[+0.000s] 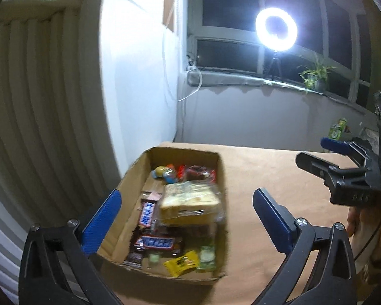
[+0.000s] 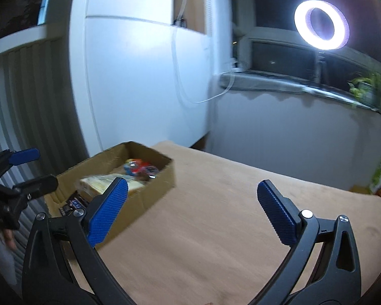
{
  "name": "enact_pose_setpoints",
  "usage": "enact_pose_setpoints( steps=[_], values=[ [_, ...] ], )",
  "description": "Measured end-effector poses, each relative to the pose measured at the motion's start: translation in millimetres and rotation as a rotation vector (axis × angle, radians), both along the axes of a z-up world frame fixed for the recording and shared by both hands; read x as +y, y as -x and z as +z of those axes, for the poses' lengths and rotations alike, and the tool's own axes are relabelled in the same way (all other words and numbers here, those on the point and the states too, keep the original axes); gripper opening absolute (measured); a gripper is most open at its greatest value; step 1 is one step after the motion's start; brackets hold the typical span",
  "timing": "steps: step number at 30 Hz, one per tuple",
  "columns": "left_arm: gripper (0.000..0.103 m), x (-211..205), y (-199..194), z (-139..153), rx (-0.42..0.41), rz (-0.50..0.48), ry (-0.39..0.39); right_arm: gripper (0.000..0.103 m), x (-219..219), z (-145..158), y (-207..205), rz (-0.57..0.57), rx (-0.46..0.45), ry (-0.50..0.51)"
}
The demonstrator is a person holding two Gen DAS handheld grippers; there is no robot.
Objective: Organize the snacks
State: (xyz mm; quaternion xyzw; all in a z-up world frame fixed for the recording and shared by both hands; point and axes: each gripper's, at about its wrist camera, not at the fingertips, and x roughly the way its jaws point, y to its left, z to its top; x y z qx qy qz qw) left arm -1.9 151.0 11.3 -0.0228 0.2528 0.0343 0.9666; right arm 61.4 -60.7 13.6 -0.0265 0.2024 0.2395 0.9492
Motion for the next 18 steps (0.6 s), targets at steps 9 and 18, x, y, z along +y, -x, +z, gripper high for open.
enact_pose_setpoints(
  steps=[9, 18],
  values=[
    [0.103, -58.8, -6.3, 6.9, -0.002, -0.092, -0.011, 0.103, -80.9, -6.6, 24.9, -0.201, 0.021, -0.042],
    [0.103, -119.2, -4.1, 0.0, 0.001, -0.157, -0.016, 0.103, -120.6, -1.4, 37.8, -0.276, 0.010, -0.035]
  ],
)
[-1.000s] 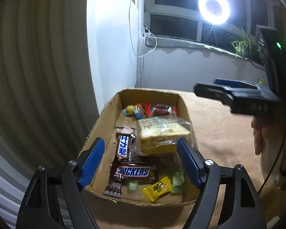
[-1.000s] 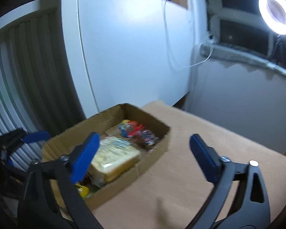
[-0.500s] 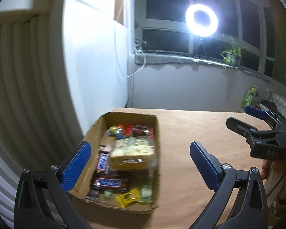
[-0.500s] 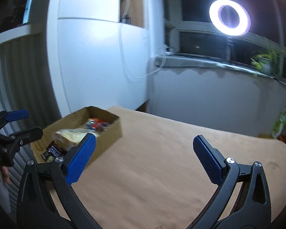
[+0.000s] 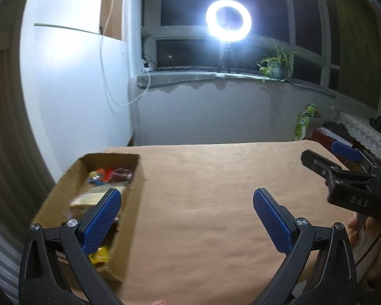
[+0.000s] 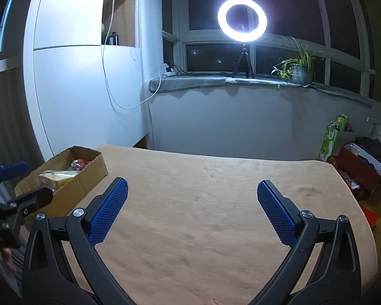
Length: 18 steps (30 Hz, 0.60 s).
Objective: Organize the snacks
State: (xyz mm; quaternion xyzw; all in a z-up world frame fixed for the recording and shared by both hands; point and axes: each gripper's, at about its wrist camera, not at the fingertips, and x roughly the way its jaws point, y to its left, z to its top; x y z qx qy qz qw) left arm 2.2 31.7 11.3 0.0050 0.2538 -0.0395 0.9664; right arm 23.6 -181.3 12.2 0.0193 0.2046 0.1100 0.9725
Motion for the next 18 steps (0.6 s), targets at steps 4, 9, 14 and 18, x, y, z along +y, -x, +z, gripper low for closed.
enact_pose_setpoints(
  steps=[4, 9, 14, 18],
  values=[
    [0.103, -10.8, 5.2, 1.4, -0.010, 0.008, -0.005, 0.103, -5.3, -2.1, 1.8, -0.001, 0.007, -0.008],
    [0.103, -14.2, 8.4, 2.0, -0.015, 0.010, -0.005, 0.103, -5.7, -2.2, 3.2, -0.002, 0.007, -0.010],
    [0.103, -13.1, 11.3, 3.3, -0.024, 0.018, 0.009, 0.103, -2.7, -2.1, 5.1, 0.003, 0.006, -0.004],
    [0.103, -9.2, 11.9, 4.3, -0.026, 0.021, 0.013, 0.103, 1.6, -2.1, 5.4, 0.010, 0.011, 0.000]
  ],
)
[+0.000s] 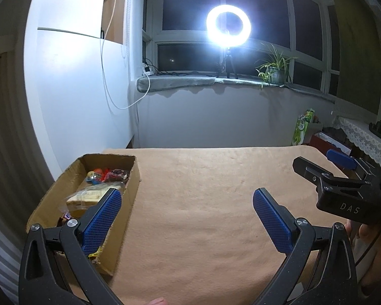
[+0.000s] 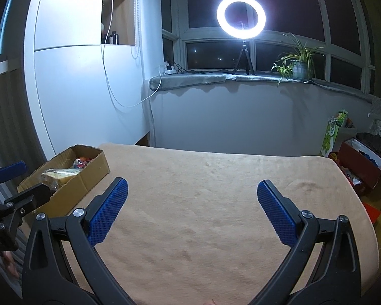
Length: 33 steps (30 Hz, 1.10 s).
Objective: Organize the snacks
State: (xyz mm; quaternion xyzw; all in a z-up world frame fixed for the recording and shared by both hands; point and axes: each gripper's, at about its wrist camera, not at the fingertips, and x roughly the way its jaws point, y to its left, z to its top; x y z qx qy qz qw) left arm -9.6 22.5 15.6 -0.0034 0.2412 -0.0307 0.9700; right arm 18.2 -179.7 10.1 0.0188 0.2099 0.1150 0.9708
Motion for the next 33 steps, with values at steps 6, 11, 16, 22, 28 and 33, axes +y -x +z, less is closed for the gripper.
enact_pose_setpoints(
  steps=[6, 11, 16, 22, 28, 33],
  values=[
    [0.103, 3.7, 2.6, 0.7, -0.002, 0.008, 0.005, 0.103, 2.6, 1.0, 1.2, 0.005, 0.000, 0.003],
    [0.103, 5.4, 2.7, 1.1, -0.002, 0.012, 0.006, 0.103, 2.9, 1.0, 1.4, 0.005, 0.001, 0.003],
    [0.103, 5.6, 2.8, 1.2, -0.002, 0.011, 0.005, 0.103, 4.3, 0.8, 1.6, 0.006, 0.002, 0.003],
    [0.103, 5.6, 2.9, 1.5, -0.004, 0.010, 0.004, 0.103, 5.7, 0.5, 2.8, 0.008, 0.005, 0.004],
    [0.103, 6.0, 3.0, 1.3, -0.002, 0.010, 0.003, 0.103, 4.8, 0.7, 2.3, 0.009, 0.005, 0.003],
    [0.103, 6.1, 2.9, 1.9, -0.001, 0.011, 0.002, 0.103, 4.7, 0.6, 2.1, 0.010, 0.006, 0.003]
  ],
)
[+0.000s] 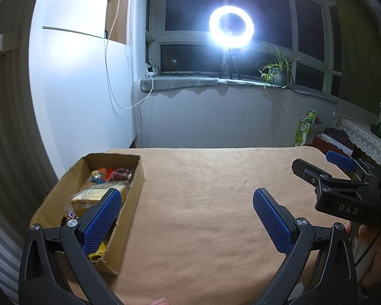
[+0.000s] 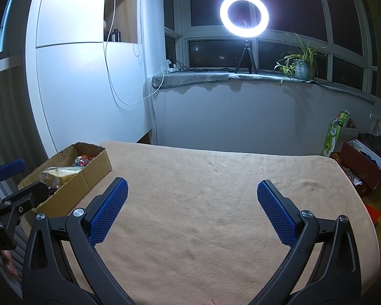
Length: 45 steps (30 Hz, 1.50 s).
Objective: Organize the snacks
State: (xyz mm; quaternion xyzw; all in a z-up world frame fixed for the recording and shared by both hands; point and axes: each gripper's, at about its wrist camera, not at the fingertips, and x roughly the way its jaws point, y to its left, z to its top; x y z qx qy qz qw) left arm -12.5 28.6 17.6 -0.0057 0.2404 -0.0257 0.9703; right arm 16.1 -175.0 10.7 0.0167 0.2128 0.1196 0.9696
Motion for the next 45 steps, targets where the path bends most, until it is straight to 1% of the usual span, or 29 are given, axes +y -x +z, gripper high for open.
enact_pose_setpoints(
  steps=[15, 22, 27, 32, 36, 40, 45],
  values=[
    [0.103, 0.7, -0.4, -0.4, 0.001, -0.004, 0.003, 0.103, -0.2, -0.6, 0.6, 0.005, 0.005, 0.000],
    [0.103, 4.2, -3.3, -5.1, 0.025, -0.027, 0.079, 0.103, 0.0, -0.9, -0.6, 0.004, 0.007, 0.001],
    [0.103, -1.3, -6.1, -8.8, 0.039, 0.021, 0.039, 0.103, -1.3, -1.6, -1.5, 0.004, 0.009, 0.000],
    [0.103, -3.9, -8.4, -9.6, 0.060, 0.024, 0.049, 0.103, -3.1, -2.4, -3.2, 0.004, 0.010, 0.000],
    [0.103, -8.2, -8.1, -9.2, 0.056, 0.033, 0.023, 0.103, -3.2, -2.4, -3.2, 0.004, 0.010, 0.000],
    [0.103, -9.3, -6.7, -9.7, 0.050, 0.017, 0.035, 0.103, -3.5, -3.1, -3.5, 0.004, 0.012, -0.001],
    [0.103, -10.4, -8.1, -11.7, 0.048, 0.022, 0.023, 0.103, -4.0, -4.5, -5.3, 0.003, 0.016, -0.001]
  ],
)
